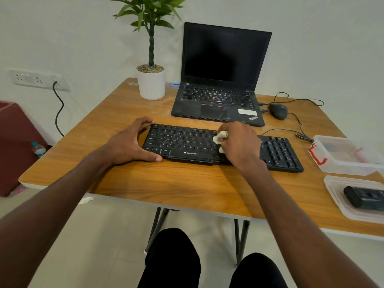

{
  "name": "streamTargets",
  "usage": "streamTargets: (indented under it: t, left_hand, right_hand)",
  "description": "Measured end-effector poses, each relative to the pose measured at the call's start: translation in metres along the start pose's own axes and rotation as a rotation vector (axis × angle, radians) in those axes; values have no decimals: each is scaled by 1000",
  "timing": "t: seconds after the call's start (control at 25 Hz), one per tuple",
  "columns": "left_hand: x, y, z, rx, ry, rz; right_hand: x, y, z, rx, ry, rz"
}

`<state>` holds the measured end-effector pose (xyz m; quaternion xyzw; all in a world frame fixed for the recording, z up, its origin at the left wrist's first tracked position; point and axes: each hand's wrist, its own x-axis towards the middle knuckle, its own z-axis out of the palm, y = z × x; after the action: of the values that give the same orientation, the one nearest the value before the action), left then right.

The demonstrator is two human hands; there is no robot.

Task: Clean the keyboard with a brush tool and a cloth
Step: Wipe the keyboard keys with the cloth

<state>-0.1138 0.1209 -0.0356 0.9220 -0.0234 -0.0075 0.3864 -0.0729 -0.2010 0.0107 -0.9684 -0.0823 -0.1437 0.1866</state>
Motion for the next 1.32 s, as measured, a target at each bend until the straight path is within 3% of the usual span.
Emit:
streamTargets:
  t: [0.28, 0.44, 0.64, 0.76, 0.96, 1.32]
  left_hand:
    - [-1, 1, 0, 13, -1, -4]
    - [-1, 2, 0, 20, 0, -10]
    - [-2, 3, -1, 19, -1, -18]
    - [-2, 2, 0, 24, 0, -19]
    - [-2, 7, -1, -4, -11, -14]
    - [-5, 9, -1, 9, 6, -24]
  right_hand:
    - [-4, 19, -10, -131, 89, 102]
    - [-12, 7, -7, -202, 77, 68]
    - [-17, -15, 5, -15, 14, -74]
    - [-10, -1, 0, 51, 26, 25]
    - [-7, 33, -15, -64, 50, 155]
    - [-19, -9, -13, -172, -1, 47]
